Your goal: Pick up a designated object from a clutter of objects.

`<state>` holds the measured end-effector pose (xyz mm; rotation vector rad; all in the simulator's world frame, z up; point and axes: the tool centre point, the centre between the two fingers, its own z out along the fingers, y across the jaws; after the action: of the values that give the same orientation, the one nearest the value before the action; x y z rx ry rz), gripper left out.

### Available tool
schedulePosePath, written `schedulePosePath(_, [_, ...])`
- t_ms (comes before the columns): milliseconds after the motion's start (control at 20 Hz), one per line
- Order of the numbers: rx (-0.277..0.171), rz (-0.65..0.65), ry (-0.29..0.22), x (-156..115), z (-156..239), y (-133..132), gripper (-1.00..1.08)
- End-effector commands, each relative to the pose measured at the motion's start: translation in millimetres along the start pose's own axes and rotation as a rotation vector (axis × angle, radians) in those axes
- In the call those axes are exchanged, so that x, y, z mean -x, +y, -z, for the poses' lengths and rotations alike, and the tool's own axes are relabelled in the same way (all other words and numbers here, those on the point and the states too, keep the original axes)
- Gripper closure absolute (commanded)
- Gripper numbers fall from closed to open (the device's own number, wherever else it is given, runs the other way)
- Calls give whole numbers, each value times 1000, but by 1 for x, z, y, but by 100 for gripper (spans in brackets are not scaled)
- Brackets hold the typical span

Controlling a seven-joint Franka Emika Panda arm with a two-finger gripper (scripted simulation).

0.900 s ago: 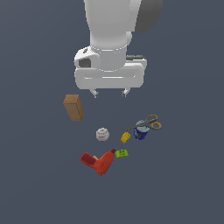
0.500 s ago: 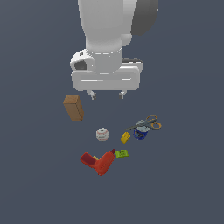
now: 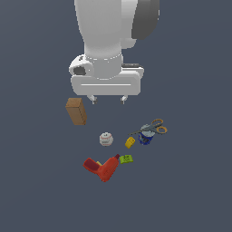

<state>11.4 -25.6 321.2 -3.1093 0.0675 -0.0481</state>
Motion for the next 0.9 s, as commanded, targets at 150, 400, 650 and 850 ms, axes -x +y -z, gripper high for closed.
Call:
schedulePosePath(150, [1,-32,-1,0,-4,-4,-92])
schedulePosePath(400, [4,-87,-3,-1,-11,-10,-92])
schedulePosePath(650, [8,-165,-4,-1,-20,-19,-92])
schedulePosePath(850, [11,-243,-6,-1,-29,-29,-92])
